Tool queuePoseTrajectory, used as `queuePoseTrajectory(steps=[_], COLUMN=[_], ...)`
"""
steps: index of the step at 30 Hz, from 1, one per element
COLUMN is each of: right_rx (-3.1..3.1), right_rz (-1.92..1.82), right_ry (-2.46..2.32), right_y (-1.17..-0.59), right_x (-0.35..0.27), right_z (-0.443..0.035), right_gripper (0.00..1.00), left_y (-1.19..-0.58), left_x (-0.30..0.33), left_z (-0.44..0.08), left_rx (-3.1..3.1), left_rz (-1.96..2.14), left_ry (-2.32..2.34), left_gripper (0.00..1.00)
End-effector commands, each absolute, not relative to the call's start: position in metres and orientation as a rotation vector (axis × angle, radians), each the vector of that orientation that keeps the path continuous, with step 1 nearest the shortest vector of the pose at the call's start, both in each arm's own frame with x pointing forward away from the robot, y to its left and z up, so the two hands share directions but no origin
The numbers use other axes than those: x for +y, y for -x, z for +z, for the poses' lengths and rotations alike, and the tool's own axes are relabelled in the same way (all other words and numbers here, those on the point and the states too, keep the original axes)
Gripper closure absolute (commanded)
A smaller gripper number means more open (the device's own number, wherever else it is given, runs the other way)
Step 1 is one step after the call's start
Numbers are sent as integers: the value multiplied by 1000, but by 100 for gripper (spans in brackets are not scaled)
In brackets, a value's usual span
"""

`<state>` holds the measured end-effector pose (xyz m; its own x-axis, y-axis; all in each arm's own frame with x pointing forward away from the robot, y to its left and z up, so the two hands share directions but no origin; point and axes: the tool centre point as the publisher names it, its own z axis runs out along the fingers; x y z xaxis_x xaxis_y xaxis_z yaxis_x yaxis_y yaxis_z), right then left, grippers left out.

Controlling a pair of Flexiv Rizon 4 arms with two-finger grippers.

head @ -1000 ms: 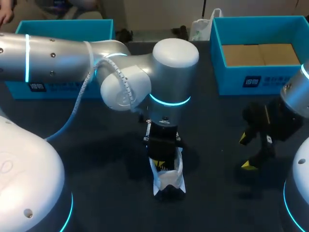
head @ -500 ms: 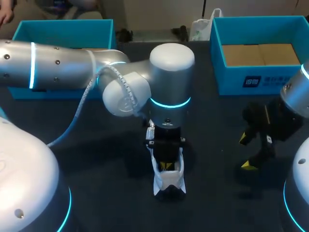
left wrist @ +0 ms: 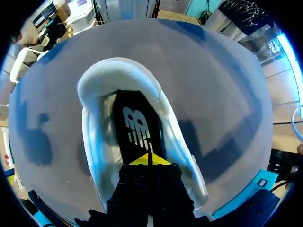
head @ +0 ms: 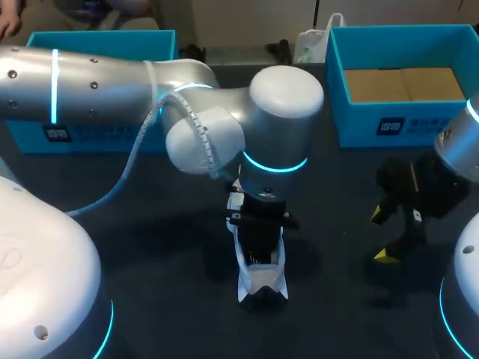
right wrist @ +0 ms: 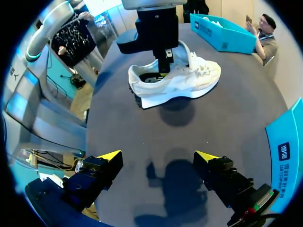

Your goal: Take the shoe out of the shoebox, open the shoe tongue, remove and reinsert the insole, then place the shoe into the shoebox

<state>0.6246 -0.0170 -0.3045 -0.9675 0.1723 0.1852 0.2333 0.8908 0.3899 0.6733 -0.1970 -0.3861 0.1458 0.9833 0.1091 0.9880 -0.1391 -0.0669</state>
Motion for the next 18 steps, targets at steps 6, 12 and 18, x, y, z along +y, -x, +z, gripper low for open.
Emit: queuePoseTrajectory(steps=[6,12,18], right_rx=[-2915,-2915,-2915], right_rz=[-626,-626,-626], right_ry=[316,316,316], right_y=[-623,-623,-623], right_x=[-17,-17,-17], right_z=[-304,-304,-304], right_gripper=[0,0,0], left_y=[-675,-677,-676], left_x=[-196,-183,-177], left_z=[-385,-388,-390], left_rx=[-1988,-2024,-2024], left_rz=[-147,-188,-199], left_ry=[2244,2178,2171], left_gripper=[100,100,100])
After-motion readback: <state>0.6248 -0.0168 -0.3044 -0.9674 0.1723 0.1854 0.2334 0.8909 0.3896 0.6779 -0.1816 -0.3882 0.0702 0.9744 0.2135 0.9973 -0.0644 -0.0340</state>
